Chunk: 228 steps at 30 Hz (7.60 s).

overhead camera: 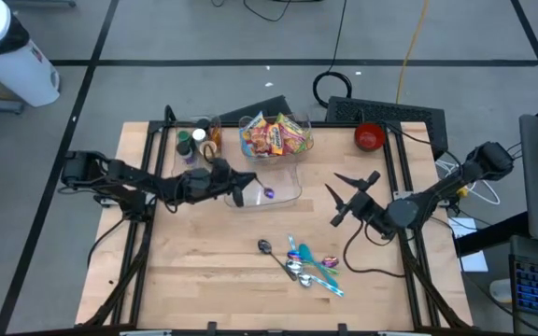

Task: Pick & Place Food Item
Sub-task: Put the right purple spoon into the bottom transparent bin

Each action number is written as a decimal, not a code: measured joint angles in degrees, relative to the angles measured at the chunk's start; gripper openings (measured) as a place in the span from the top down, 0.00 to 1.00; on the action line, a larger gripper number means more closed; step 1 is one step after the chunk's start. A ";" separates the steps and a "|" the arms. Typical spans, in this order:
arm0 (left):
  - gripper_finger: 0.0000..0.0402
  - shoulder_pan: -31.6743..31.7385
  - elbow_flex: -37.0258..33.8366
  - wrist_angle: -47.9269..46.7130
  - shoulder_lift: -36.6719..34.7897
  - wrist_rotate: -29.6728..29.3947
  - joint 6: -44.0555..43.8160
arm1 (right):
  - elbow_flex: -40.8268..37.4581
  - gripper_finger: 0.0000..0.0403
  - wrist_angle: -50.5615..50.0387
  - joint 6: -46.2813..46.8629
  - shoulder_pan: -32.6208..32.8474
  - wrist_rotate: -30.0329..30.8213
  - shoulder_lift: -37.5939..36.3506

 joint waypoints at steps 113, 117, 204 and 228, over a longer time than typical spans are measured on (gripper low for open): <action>0.30 -3.86 0.68 -3.98 -9.73 -0.89 5.98 | -13.32 0.59 -19.87 97.33 3.32 -67.31 16.28; 0.30 -3.86 0.68 -3.98 -9.73 -0.89 5.99 | -12.93 0.64 -19.95 96.84 3.34 -67.52 17.21; 0.30 -3.84 0.66 -4.39 -9.73 -0.94 5.15 | 9.29 1.00 -96.73 85.55 -5.64 -64.84 -0.24; 0.30 -3.86 0.66 -4.39 -9.70 -0.94 5.15 | 19.26 1.00 -111.71 85.14 -4.27 -54.25 -0.31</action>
